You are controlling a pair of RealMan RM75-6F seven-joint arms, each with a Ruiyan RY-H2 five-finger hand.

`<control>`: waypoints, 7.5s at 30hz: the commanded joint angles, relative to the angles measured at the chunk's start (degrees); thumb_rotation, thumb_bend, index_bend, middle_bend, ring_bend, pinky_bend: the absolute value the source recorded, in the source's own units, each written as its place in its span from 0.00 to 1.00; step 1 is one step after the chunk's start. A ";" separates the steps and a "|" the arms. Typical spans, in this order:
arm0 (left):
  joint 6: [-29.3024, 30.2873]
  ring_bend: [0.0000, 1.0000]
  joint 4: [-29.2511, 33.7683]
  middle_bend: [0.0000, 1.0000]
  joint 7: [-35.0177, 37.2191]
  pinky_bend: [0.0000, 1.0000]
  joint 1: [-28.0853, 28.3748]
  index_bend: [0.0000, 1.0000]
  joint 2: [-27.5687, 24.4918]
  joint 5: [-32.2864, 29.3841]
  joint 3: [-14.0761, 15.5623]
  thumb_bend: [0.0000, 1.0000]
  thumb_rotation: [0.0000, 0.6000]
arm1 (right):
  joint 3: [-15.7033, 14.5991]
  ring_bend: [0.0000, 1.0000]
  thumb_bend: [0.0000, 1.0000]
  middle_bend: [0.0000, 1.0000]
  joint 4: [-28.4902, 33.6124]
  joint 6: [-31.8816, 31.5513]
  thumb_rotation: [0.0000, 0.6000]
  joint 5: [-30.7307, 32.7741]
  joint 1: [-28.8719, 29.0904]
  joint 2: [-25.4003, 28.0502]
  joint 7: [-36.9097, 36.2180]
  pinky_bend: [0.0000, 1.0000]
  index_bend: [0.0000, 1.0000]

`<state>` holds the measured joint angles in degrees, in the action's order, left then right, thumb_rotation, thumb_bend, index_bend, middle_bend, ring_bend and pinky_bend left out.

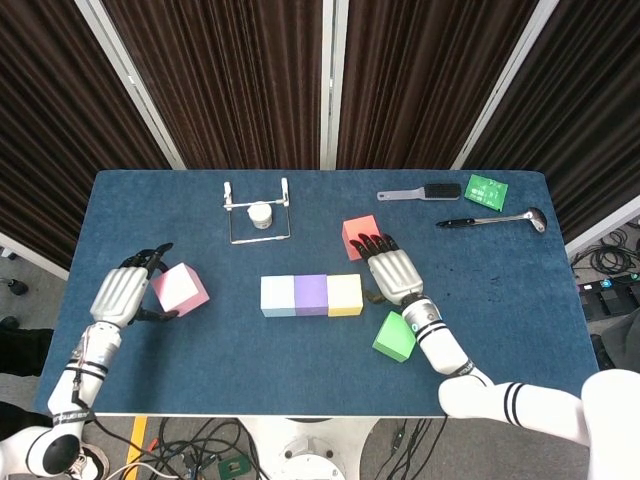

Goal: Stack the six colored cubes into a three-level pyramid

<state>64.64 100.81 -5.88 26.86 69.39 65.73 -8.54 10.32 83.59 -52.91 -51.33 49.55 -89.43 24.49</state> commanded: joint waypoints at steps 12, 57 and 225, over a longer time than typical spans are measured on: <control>-5.33 0.11 6.64 0.46 -0.39 0.20 4.15 0.09 -3.08 0.60 -2.01 0.12 1.00 | 3.00 0.00 0.19 0.00 9.51 -5.02 1.00 -2.05 -4.09 10.97 -3.77 0.00 0.00; -15.34 0.11 -0.63 0.47 -15.04 0.20 26.98 0.08 9.47 -14.58 -4.94 0.11 1.00 | 4.66 0.00 0.17 0.00 10.50 -4.99 1.00 -4.39 -12.86 22.39 -18.27 0.00 0.00; 3.98 0.00 -5.41 0.11 6.40 0.14 -1.17 0.07 -1.91 -0.08 1.45 0.03 1.00 | 4.45 0.00 0.27 0.47 -1.59 16.41 1.00 0.26 13.42 16.82 -4.28 0.00 0.00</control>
<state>68.59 95.31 0.44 25.78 67.52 65.56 -7.02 13.94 70.70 -32.20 -58.27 63.38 -80.37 13.87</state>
